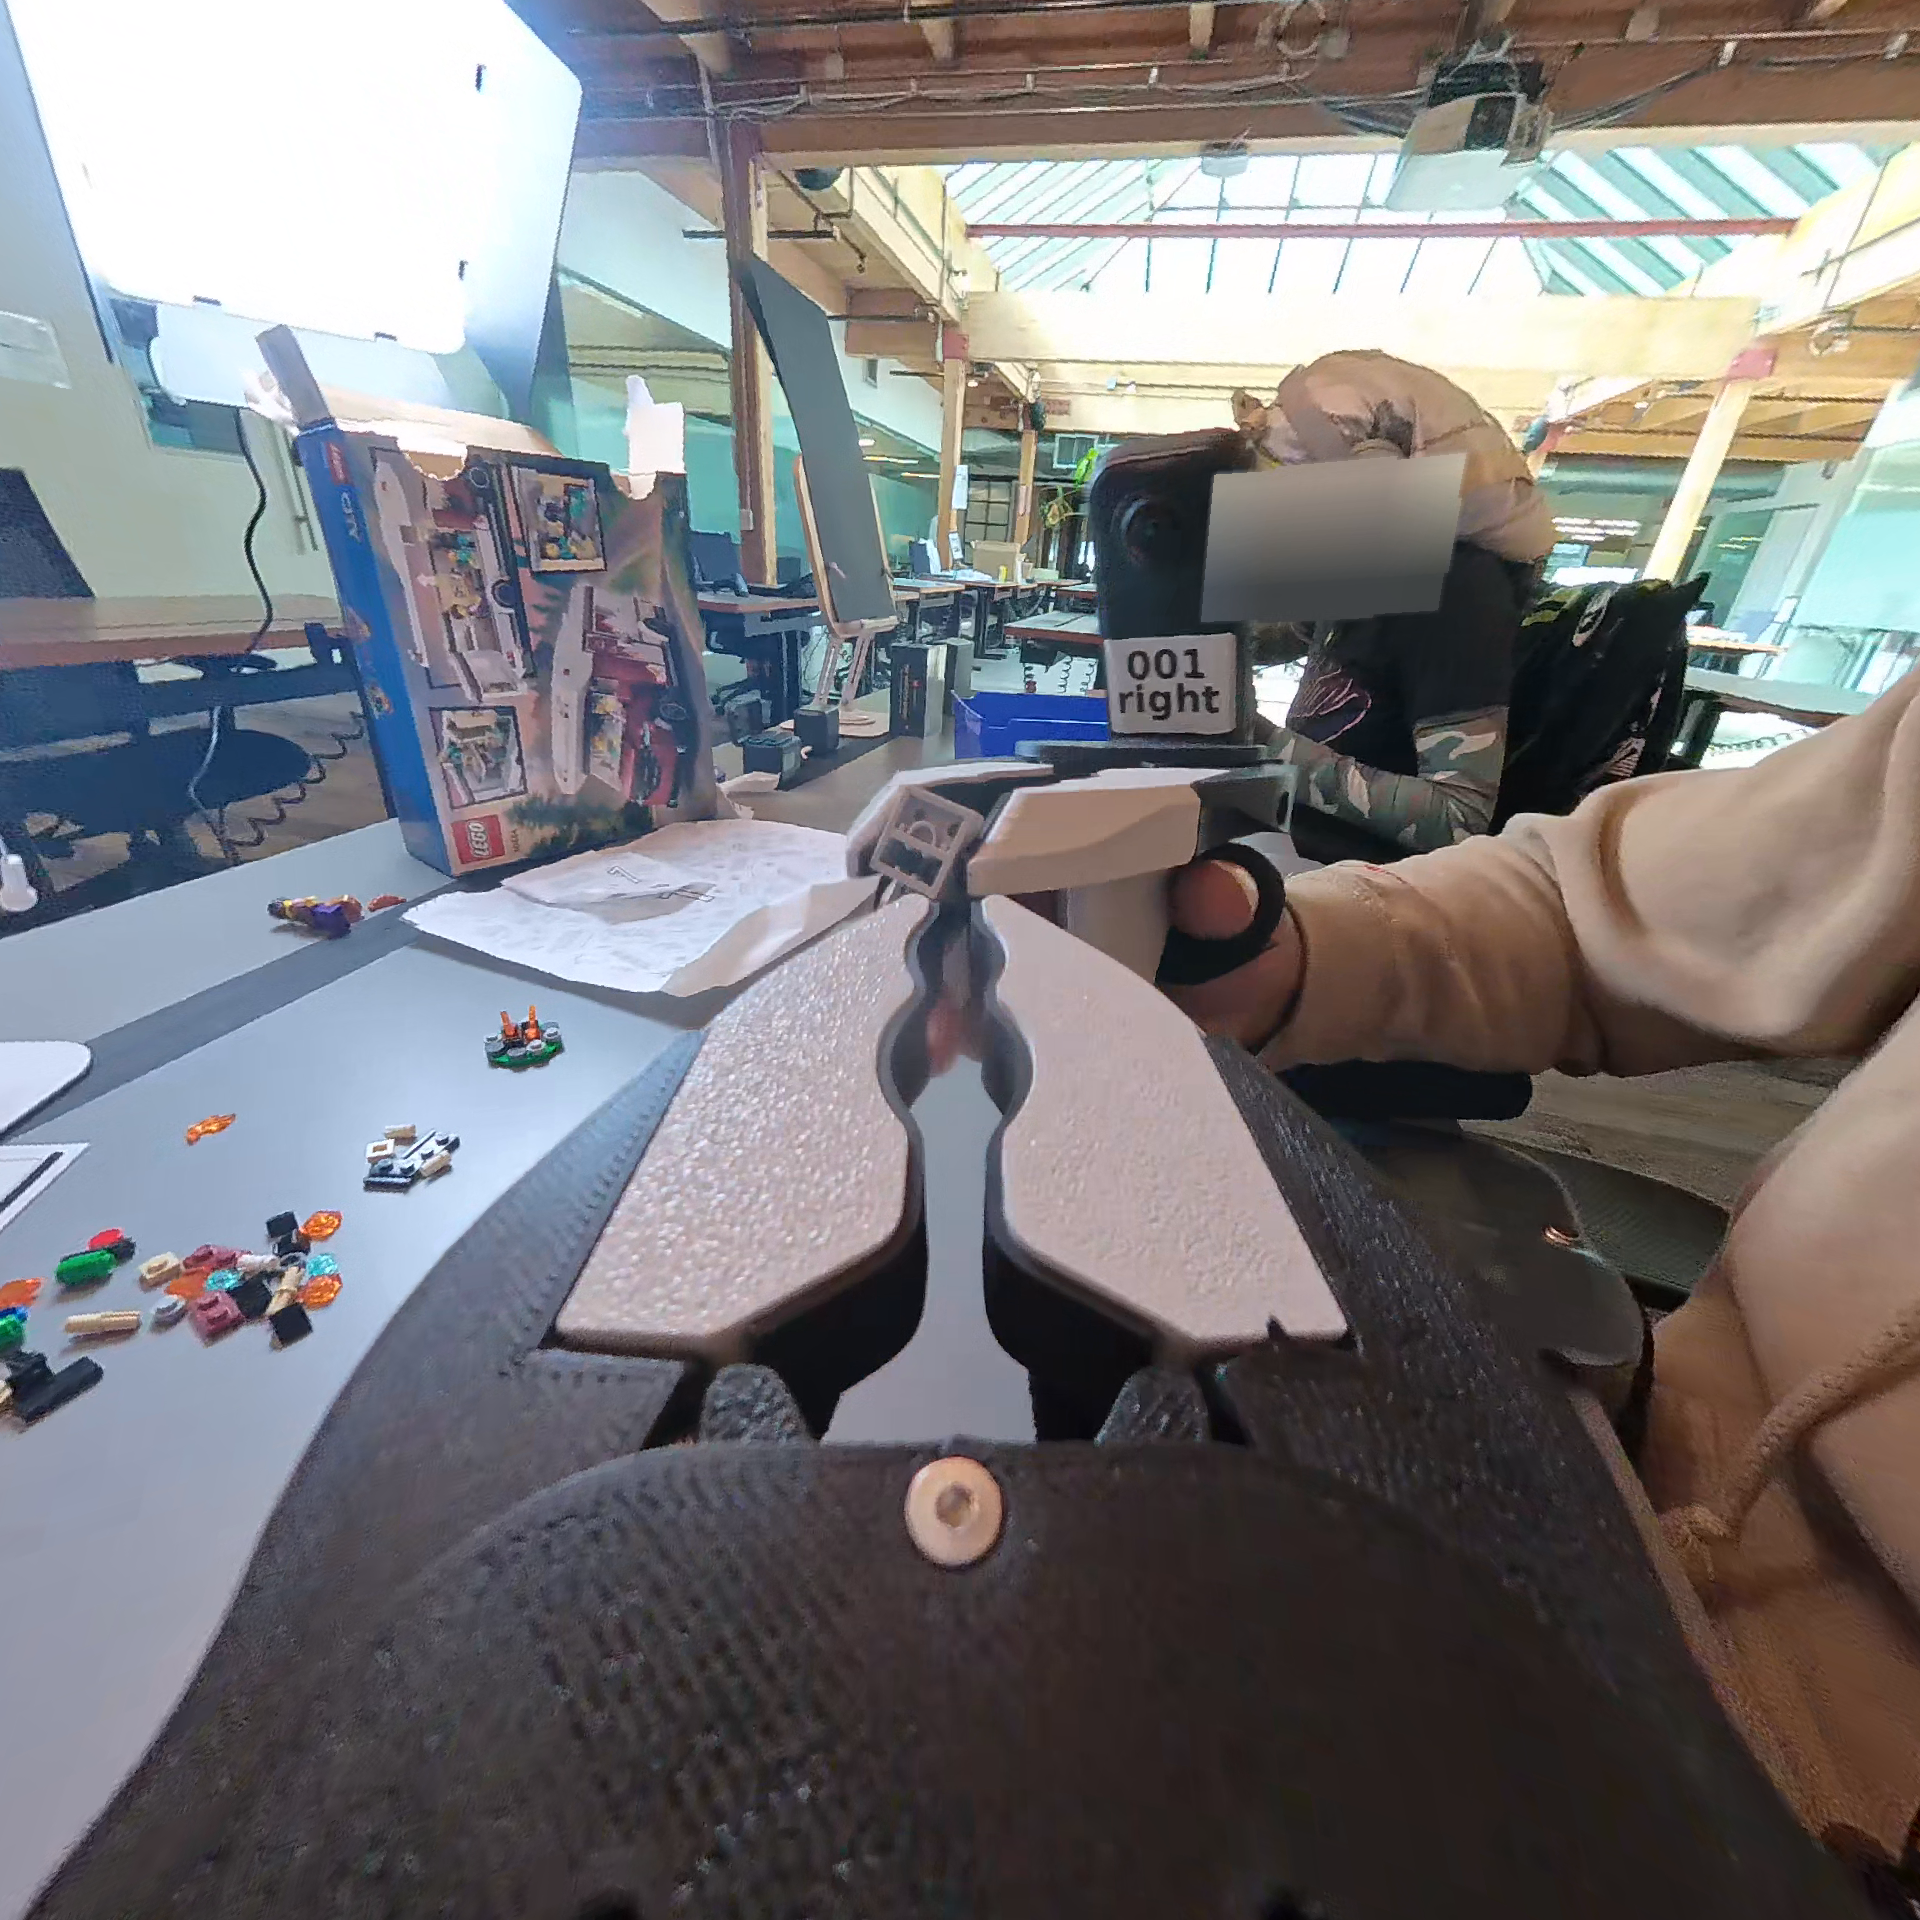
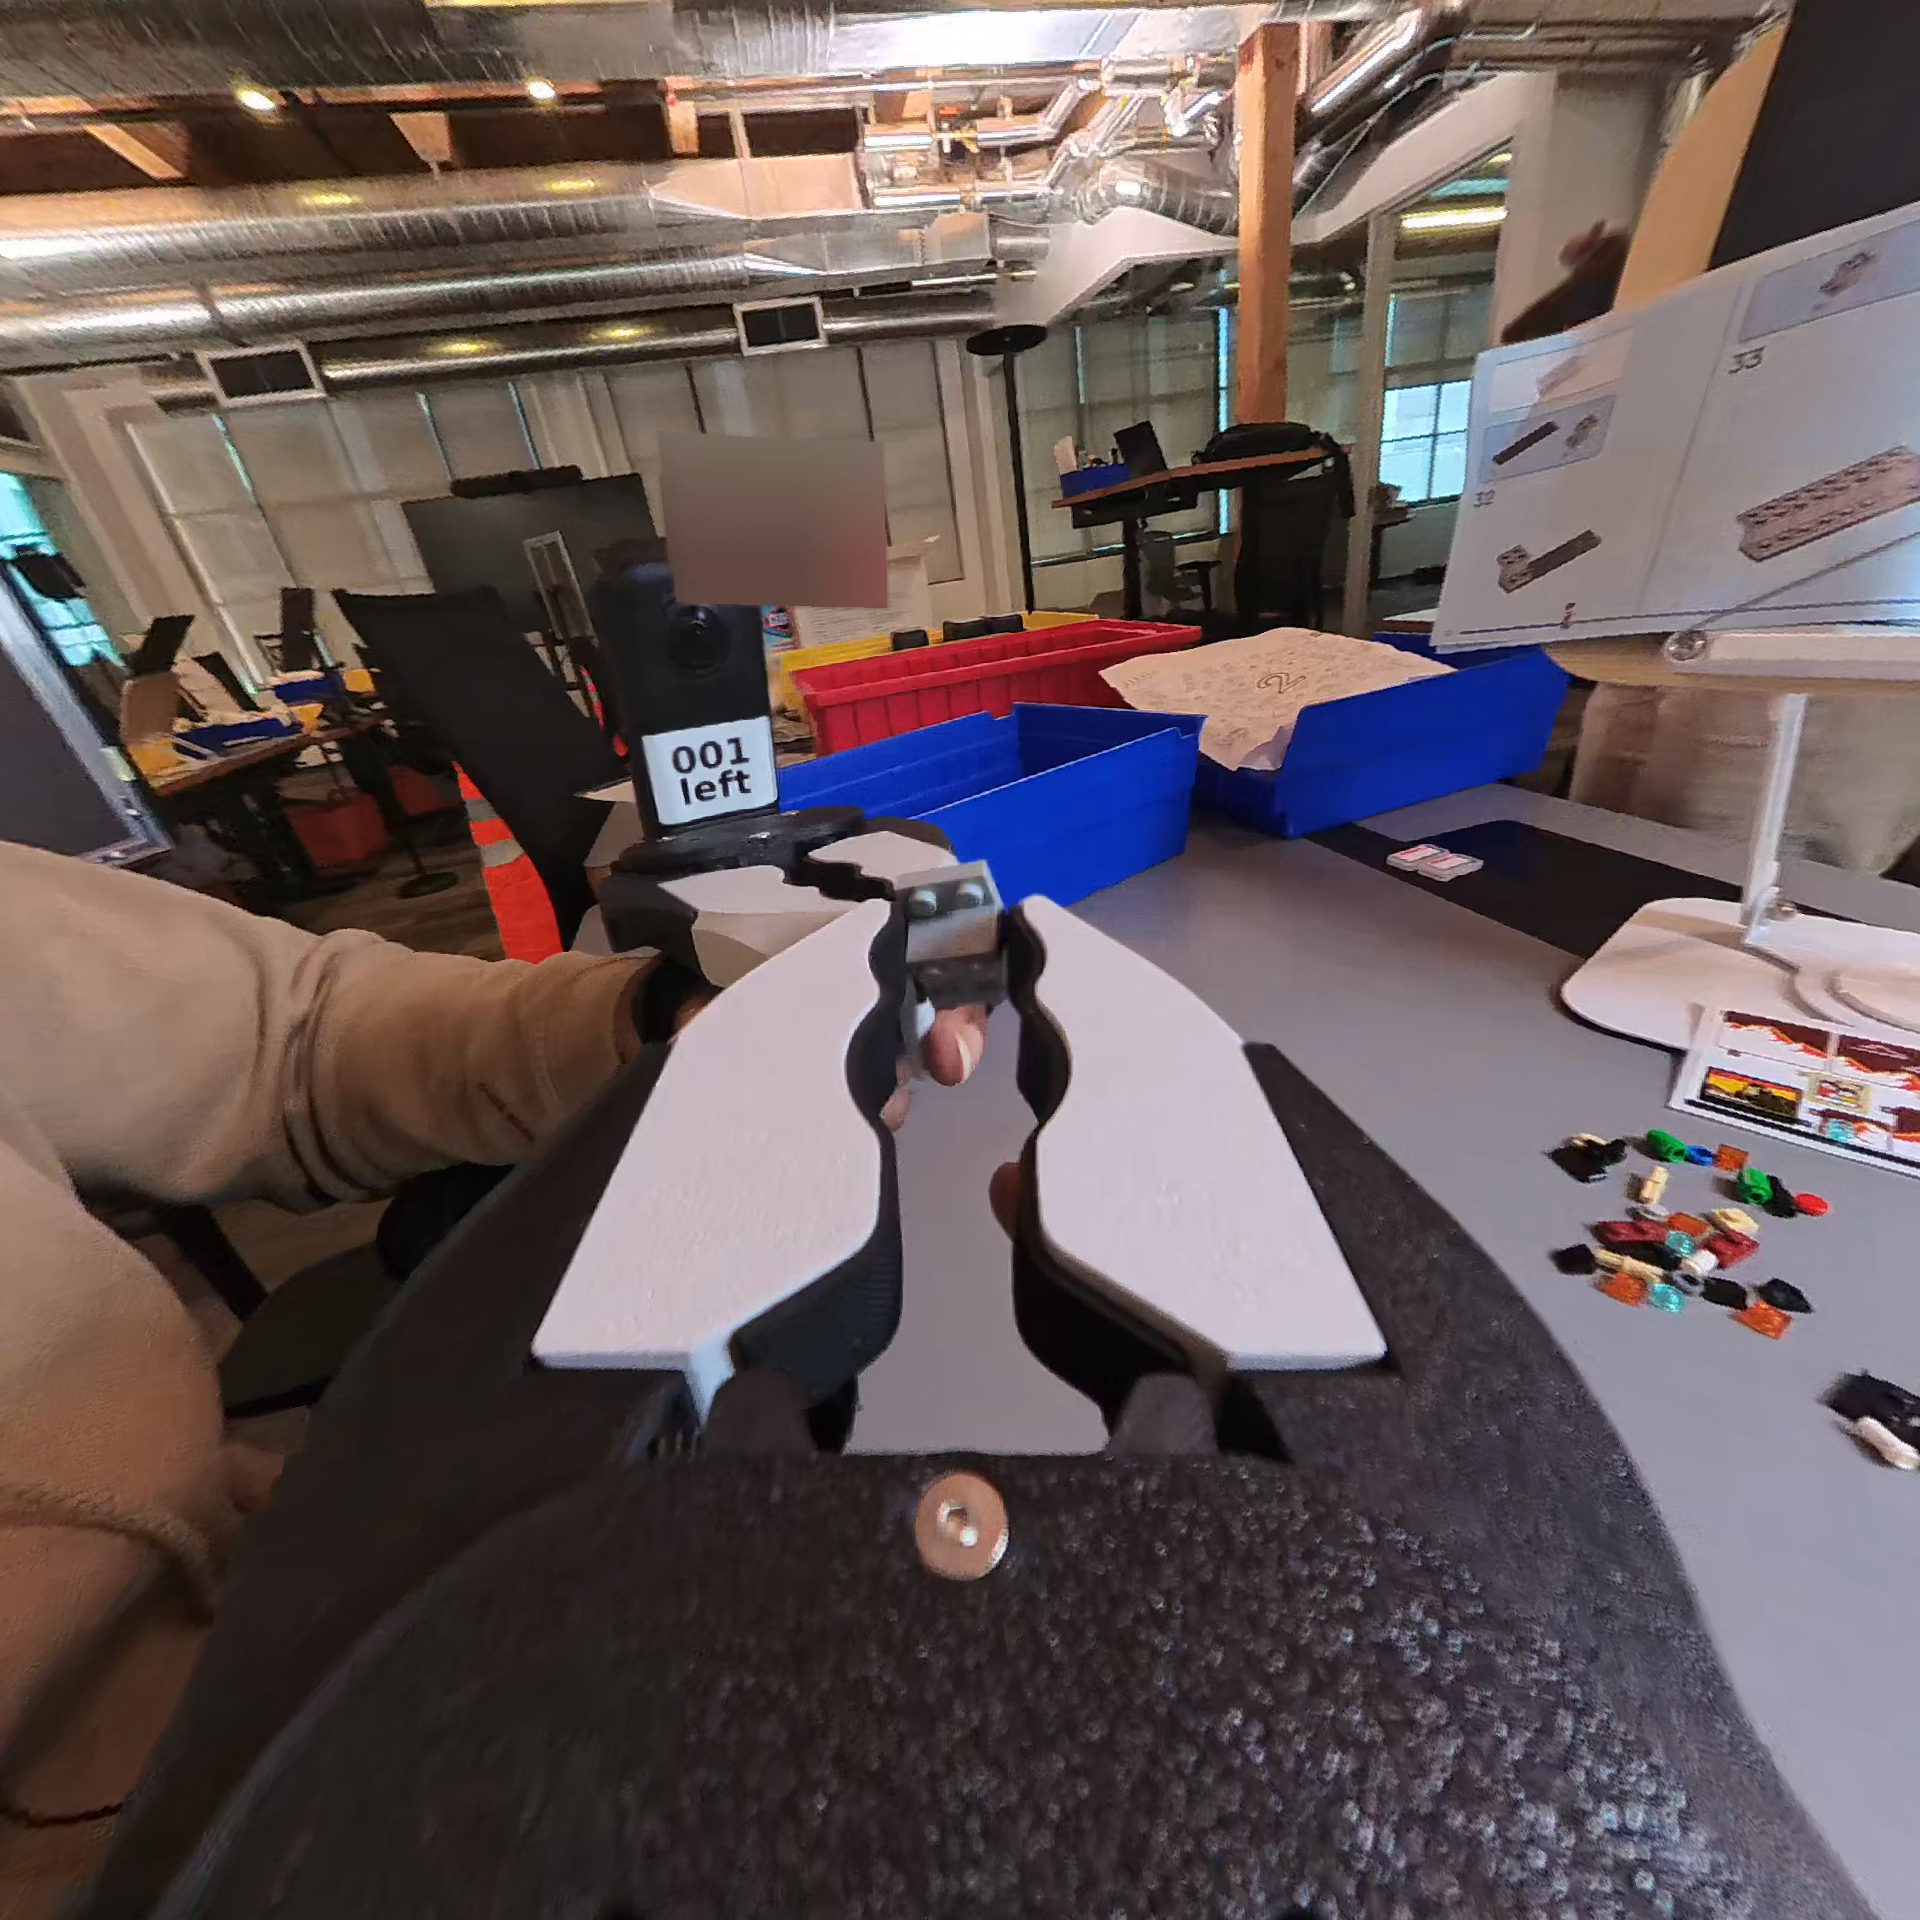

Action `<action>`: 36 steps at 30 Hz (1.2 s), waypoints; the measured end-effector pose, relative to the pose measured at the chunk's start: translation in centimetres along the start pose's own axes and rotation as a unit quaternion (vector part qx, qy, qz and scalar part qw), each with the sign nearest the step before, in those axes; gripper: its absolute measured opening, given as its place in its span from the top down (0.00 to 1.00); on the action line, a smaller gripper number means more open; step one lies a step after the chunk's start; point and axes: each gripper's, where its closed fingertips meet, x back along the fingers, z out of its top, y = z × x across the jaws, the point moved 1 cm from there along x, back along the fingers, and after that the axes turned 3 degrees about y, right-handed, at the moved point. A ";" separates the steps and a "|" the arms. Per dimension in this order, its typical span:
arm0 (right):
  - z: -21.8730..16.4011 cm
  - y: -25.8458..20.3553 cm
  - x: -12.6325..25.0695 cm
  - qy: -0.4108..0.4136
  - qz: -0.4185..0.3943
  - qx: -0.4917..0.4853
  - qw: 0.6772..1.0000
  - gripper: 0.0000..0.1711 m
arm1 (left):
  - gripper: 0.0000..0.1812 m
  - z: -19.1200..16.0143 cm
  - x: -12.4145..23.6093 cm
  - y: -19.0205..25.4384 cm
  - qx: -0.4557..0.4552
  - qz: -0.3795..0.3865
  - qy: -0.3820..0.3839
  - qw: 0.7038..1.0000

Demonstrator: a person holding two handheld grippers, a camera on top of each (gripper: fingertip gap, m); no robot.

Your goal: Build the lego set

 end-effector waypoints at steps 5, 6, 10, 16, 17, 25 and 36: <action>-0.3 -0.3 0.3 -0.029 0.002 0.054 0.998 0.90 | 0.96 -0.4 0.1 0.5 -0.035 -0.006 -0.010 0.999; -0.2 0.0 0.5 -0.042 -0.009 0.082 0.996 0.90 | 0.93 -0.4 0.2 0.5 -0.034 -0.012 -0.016 0.999; -2.1 1.6 1.4 -0.156 -0.054 0.261 0.951 0.90 | 0.88 0.0 1.0 -0.7 0.026 -0.007 -0.015 1.000; -5.7 2.2 1.1 -0.253 -0.094 0.447 0.853 0.90 | 0.87 -4.5 0.3 -1.2 0.098 0.001 -0.131 0.987; -6.0 2.3 1.2 -0.260 -0.095 0.463 0.842 0.90 | 0.87 -4.9 0.3 -1.2 0.113 0.001 -0.142 0.983; -6.4 1.9 1.3 -0.255 -0.078 0.504 0.821 0.90 | 0.94 -5.5 0.7 -1.5 0.163 -0.014 -0.141 0.976; -6.1 1.8 1.3 -0.230 -0.068 0.492 0.837 0.85 | 0.98 -5.1 1.5 -2.4 0.183 -0.009 -0.135 0.974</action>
